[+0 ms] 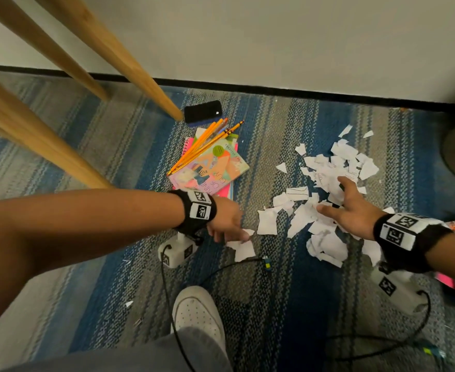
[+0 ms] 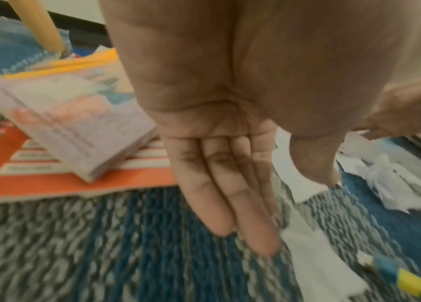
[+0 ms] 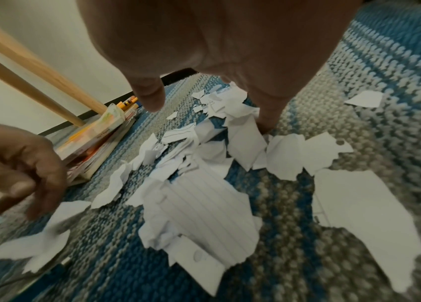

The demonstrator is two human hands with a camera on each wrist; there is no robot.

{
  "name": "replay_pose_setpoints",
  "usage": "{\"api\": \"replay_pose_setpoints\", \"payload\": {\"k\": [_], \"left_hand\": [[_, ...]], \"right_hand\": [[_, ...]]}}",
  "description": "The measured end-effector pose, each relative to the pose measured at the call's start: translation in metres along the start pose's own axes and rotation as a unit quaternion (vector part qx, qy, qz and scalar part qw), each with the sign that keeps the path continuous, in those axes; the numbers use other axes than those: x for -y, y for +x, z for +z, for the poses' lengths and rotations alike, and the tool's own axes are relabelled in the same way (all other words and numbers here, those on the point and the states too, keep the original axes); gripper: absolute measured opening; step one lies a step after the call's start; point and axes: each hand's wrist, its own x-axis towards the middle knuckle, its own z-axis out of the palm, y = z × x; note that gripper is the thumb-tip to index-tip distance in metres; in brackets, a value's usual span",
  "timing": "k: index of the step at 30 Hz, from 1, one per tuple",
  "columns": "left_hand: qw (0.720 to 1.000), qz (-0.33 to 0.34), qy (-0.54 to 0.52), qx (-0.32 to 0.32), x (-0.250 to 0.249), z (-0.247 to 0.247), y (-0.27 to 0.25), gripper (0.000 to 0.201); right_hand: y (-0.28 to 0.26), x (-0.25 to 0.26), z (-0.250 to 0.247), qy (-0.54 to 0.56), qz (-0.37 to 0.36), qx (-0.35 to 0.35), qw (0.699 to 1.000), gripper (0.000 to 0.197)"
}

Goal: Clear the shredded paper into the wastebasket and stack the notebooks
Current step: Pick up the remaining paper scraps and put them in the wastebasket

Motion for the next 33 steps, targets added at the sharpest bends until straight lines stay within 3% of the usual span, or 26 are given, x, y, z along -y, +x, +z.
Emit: {"api": "replay_pose_setpoints", "payload": {"k": [2,5,10,14,16,18,20,22,25,28,33], "left_hand": [[0.999,0.006,-0.034,0.024,0.006,-0.008,-0.001,0.040],[0.995,-0.065,0.044,0.066,0.033,-0.006,-0.006,0.026],[0.937,-0.141,0.233,0.218,0.089,0.023,-0.021,0.027],[0.908,-0.201,0.257,0.265,0.109,0.036,-0.035,0.028],[0.912,-0.181,0.257,0.265,0.106,0.043,-0.035,0.029],[0.927,-0.130,0.275,0.220,0.090,0.047,-0.030,0.022],[0.959,-0.077,0.222,0.155,0.066,0.051,-0.016,0.027],[0.973,-0.012,0.201,0.112,0.031,0.052,-0.001,0.035],[0.959,0.067,0.274,0.036,-0.013,0.055,0.019,0.044],[0.953,0.105,0.276,-0.074,-0.037,0.047,0.030,0.032],[0.950,0.086,0.197,-0.226,-0.056,0.008,0.052,0.022]], "right_hand": [[-0.003,0.000,-0.002,-0.002,0.000,0.003,1.000,0.092],[-0.008,0.000,-0.007,-0.014,-0.003,0.003,1.000,0.088],[-0.009,0.002,-0.011,-0.098,-0.007,-0.031,0.995,0.082],[-0.001,0.011,-0.021,-0.175,0.011,-0.078,0.981,0.072],[0.005,0.011,-0.026,-0.193,0.025,-0.088,0.977,0.071],[0.011,0.008,-0.030,-0.197,0.048,-0.105,0.974,0.070],[0.014,0.002,-0.032,-0.200,0.073,-0.134,0.968,0.070],[0.015,-0.007,-0.031,-0.219,0.092,-0.136,0.962,0.076],[0.014,-0.021,-0.026,-0.241,0.078,-0.116,0.960,0.085],[0.011,-0.025,-0.024,-0.218,0.060,-0.115,0.967,0.085],[0.014,-0.029,-0.033,-0.179,0.044,-0.111,0.977,0.073]]}}
